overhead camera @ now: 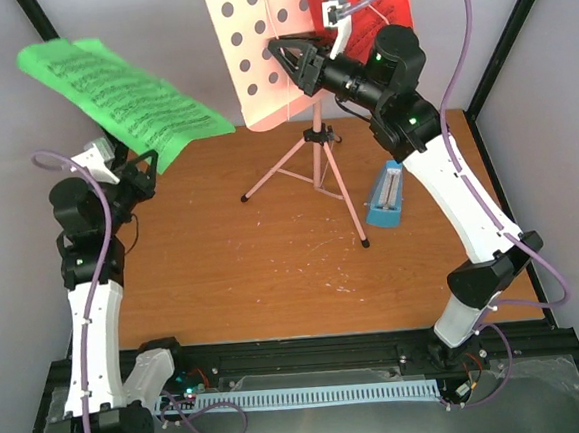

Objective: Pack up the instrument practice props

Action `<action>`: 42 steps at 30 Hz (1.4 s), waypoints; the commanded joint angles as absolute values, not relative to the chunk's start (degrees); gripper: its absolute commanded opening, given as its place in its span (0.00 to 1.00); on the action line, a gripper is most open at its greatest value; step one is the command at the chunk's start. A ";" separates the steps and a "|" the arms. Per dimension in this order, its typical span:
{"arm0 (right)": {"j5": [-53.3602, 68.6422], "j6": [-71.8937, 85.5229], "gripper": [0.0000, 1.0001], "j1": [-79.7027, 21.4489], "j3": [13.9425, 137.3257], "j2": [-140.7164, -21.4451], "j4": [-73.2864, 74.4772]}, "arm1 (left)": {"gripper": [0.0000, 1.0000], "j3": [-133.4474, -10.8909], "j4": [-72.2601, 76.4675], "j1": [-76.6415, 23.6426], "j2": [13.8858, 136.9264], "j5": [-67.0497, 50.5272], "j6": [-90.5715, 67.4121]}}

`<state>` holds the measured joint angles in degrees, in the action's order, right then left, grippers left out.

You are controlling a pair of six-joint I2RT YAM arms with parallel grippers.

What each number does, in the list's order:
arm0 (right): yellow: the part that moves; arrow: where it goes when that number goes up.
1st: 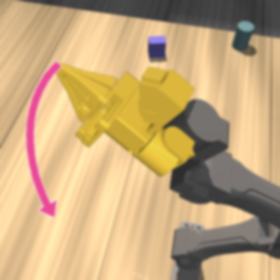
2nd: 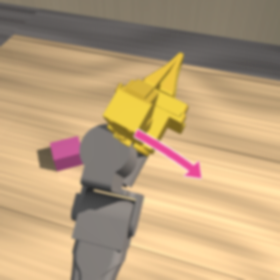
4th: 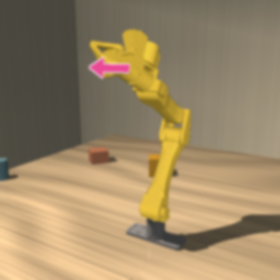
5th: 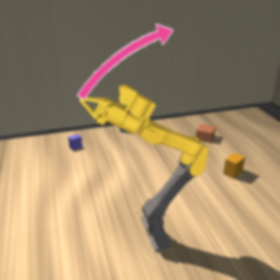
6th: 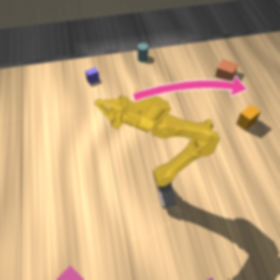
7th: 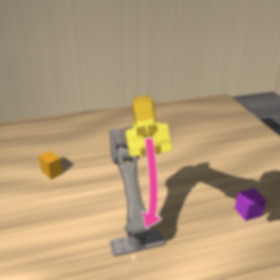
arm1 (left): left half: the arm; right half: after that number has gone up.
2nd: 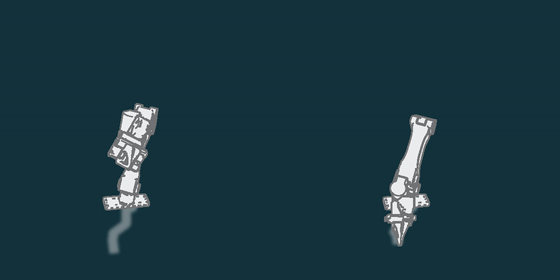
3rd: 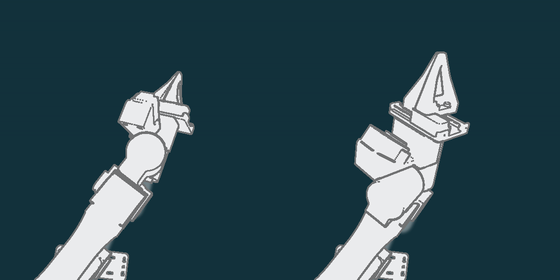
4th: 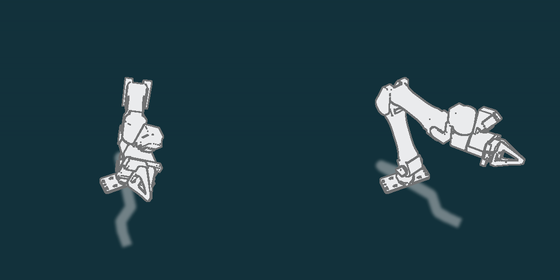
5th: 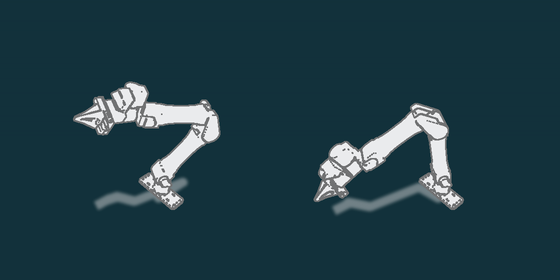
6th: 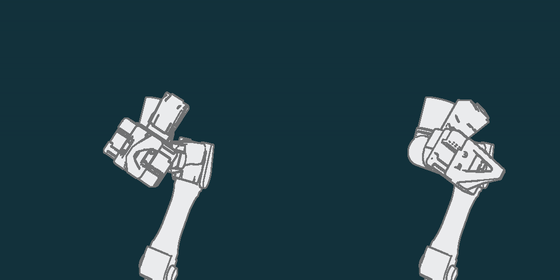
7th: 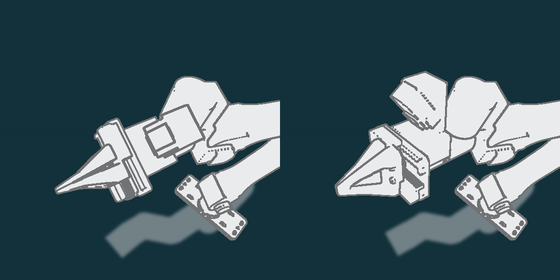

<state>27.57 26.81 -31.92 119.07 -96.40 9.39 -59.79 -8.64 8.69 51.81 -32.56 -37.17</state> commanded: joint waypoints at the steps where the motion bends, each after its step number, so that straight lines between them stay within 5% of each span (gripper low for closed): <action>1: 27.12 26.80 0.22 -32.26 118.60 -97.44 8.98 | 0.00 -54.63 -6.43 9.48 46.98 -30.49 -40.74; 6: 30.40 26.72 0.31 -32.23 118.52 -96.74 9.24 | 0.00 -43.99 -7.34 9.44 42.88 -37.91 -42.08; 16: 35.64 22.94 0.82 -32.26 113.97 -90.27 15.03 | 0.00 -31.38 -12.13 5.45 43.58 -54.18 -38.70; 21: 34.30 20.13 0.99 -32.26 103.18 -81.10 13.98 | 0.00 -27.31 -8.21 -2.83 47.18 -55.77 -40.59; 42: 11.79 26.66 1.00 -32.21 56.61 -40.28 18.37 | 0.00 -28.95 17.39 -33.82 73.21 -50.82 -49.94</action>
<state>18.48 23.53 -31.92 60.34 -44.51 16.12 -25.96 10.98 -30.20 68.99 -50.33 -48.51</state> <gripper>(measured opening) 0.998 0.010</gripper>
